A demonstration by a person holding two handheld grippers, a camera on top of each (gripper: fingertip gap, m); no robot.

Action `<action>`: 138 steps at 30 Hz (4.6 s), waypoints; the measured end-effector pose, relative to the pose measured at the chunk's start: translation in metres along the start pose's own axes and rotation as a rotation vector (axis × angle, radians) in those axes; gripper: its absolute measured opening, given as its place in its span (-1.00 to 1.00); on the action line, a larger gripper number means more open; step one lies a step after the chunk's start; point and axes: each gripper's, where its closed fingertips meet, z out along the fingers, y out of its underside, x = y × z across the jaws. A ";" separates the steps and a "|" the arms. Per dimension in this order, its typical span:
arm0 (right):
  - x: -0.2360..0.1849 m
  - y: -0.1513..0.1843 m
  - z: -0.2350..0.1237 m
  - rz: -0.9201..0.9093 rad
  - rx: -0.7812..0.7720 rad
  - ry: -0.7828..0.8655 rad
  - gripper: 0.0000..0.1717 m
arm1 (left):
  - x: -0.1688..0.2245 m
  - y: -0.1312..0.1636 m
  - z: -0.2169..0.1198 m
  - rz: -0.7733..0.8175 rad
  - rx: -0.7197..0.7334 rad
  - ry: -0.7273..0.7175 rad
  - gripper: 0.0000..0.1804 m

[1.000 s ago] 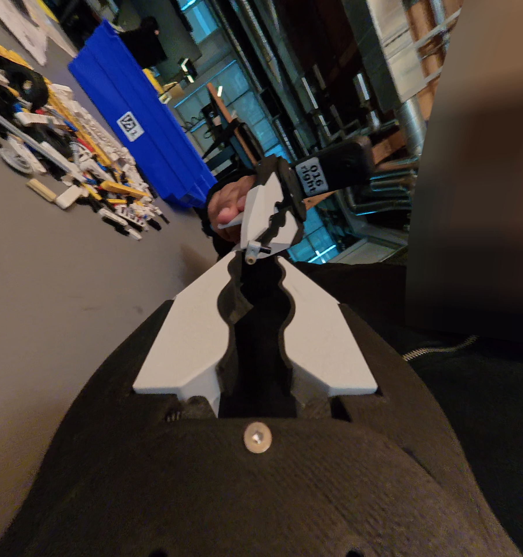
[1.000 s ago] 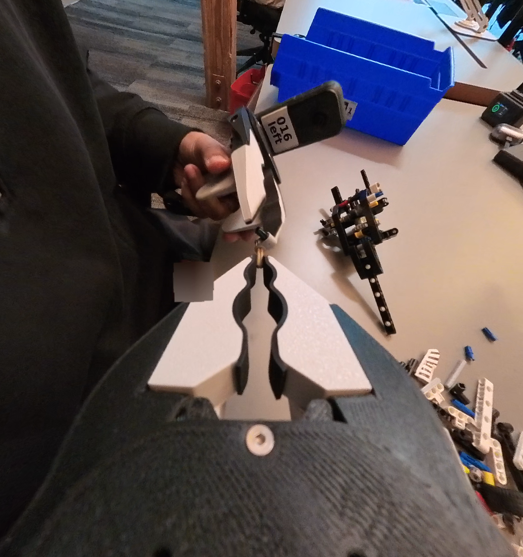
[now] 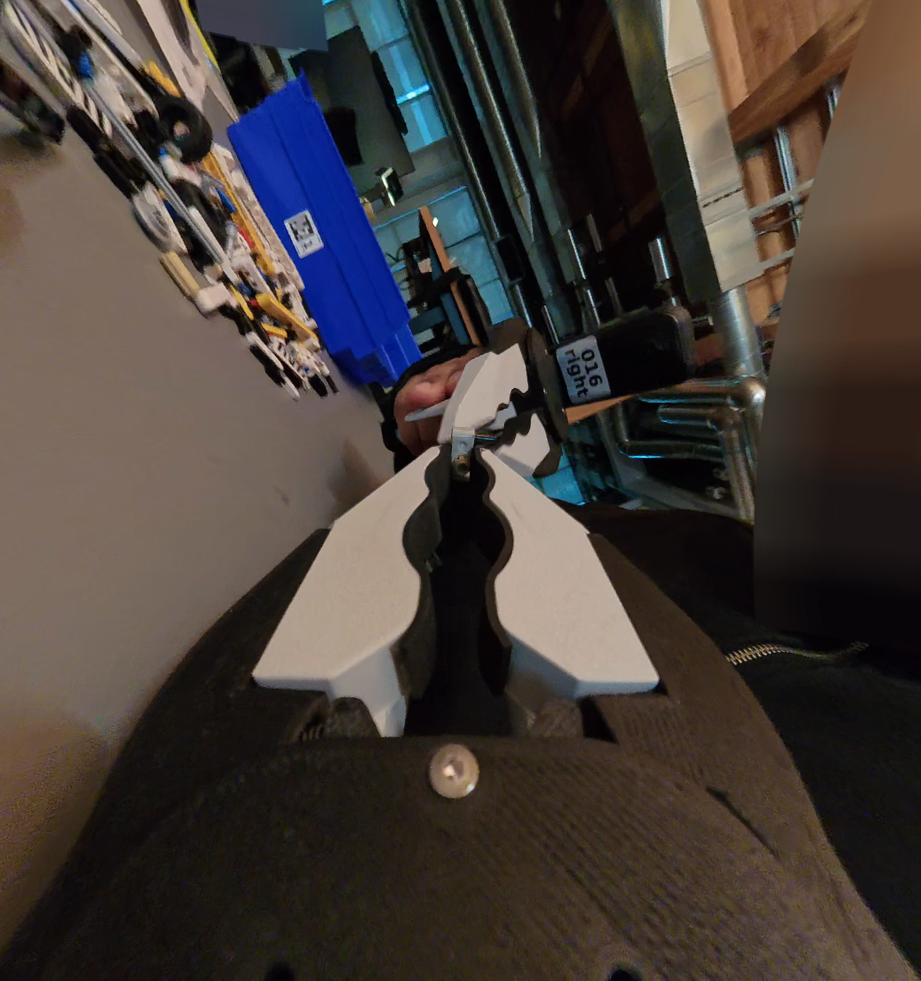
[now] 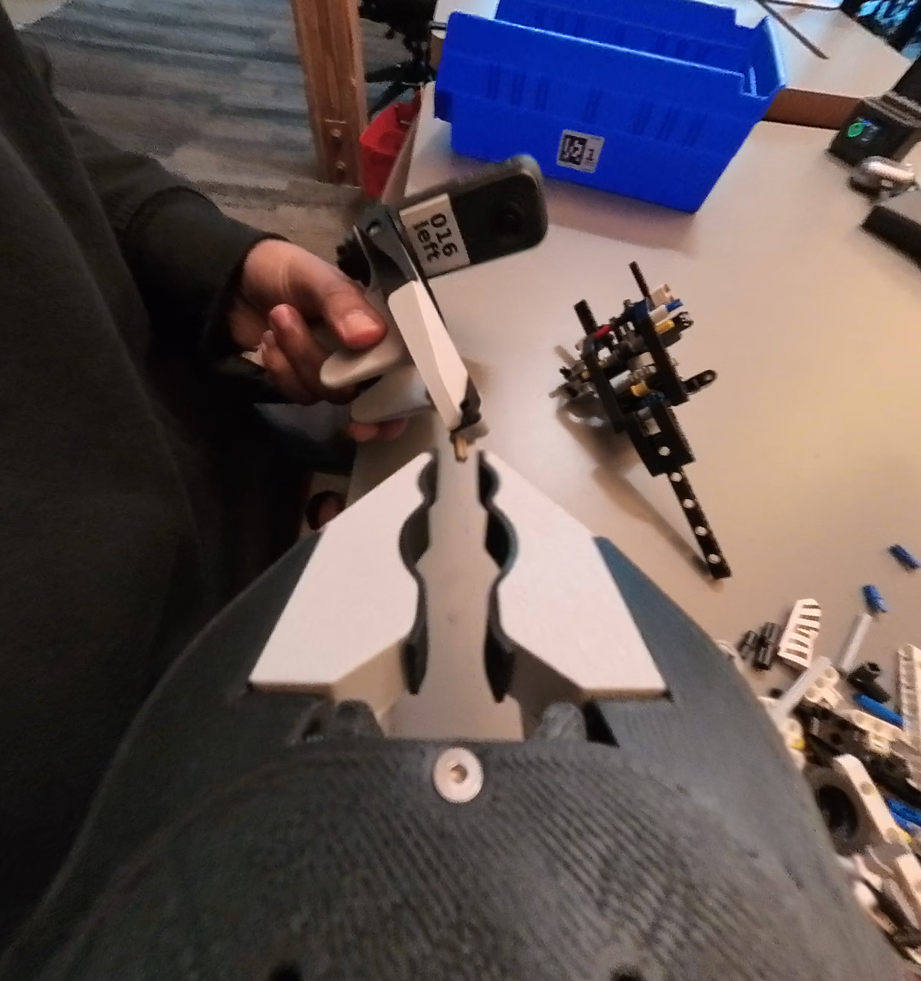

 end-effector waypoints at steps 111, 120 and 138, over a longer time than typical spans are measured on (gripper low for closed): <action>0.037 -0.012 -0.117 -0.267 0.358 0.841 -0.68 | 0.027 -0.030 0.107 0.034 -0.112 0.260 -0.99; 0.033 -0.011 -0.106 -0.259 0.336 0.746 -0.84 | 0.032 -0.009 0.109 0.014 -0.217 0.268 -0.99; 0.037 -0.005 -0.196 0.023 0.588 0.751 -0.86 | 0.011 -0.111 0.043 0.194 0.231 0.014 -0.98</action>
